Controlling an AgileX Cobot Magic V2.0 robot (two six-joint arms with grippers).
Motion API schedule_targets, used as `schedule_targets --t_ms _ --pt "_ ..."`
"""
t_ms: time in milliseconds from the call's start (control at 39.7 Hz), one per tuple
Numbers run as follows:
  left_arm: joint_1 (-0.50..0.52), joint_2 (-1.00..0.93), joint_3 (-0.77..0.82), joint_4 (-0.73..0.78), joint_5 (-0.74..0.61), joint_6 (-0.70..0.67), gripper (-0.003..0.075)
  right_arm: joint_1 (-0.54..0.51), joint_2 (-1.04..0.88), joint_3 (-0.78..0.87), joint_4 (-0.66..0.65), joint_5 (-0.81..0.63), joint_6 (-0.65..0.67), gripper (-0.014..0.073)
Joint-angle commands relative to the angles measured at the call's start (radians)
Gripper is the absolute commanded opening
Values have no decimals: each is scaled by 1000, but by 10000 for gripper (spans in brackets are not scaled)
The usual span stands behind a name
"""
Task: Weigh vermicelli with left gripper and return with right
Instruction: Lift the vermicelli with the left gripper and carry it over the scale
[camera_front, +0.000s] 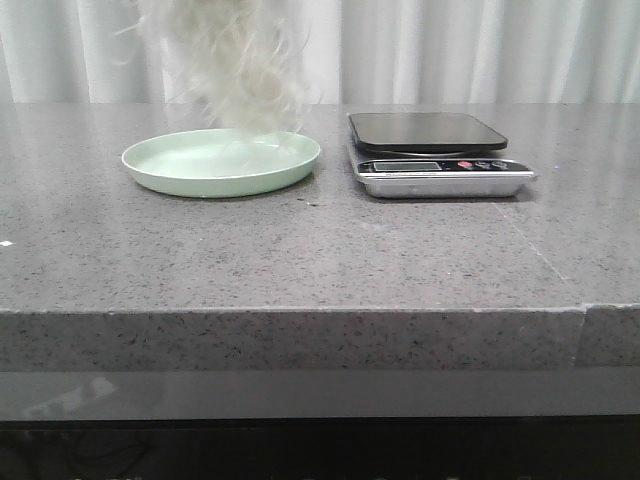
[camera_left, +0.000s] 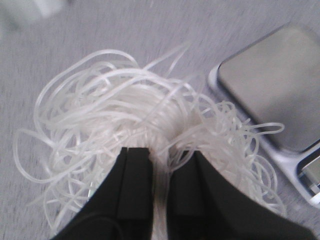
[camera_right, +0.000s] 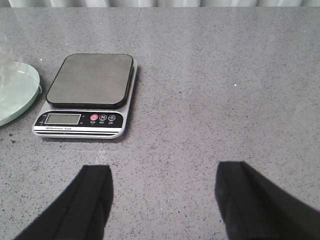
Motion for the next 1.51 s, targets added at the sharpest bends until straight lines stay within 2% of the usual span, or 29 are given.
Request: schedule_targets --t_ms 0,151,403,605,907,982,1209,1360,1486 --pt "-40 -48 -92 -4 -109 0 155 -3 13 -29 2 -67 -10 554" --pt "-90 -5 -187 -6 -155 0 155 -3 13 -29 2 -67 -10 554" --pt "-172 143 -388 -18 -155 0 155 -3 13 -29 2 -67 -10 554" --pt "-200 285 -527 -24 -150 0 155 -3 13 -29 2 -67 -10 554" --pt "-200 411 -556 -61 -101 0 163 -3 13 -29 2 -67 -10 554" --pt "-200 428 -556 -61 -80 0 196 -3 13 -29 2 -67 -10 554" --pt "-198 445 -556 -54 -28 0 412 -3 13 -29 2 -67 -10 554" --pt "-198 434 -569 -35 -12 0 430 -3 13 -29 2 -67 -10 554" --pt "-198 404 -609 -27 58 0 430 -3 13 -29 2 -67 -10 554"
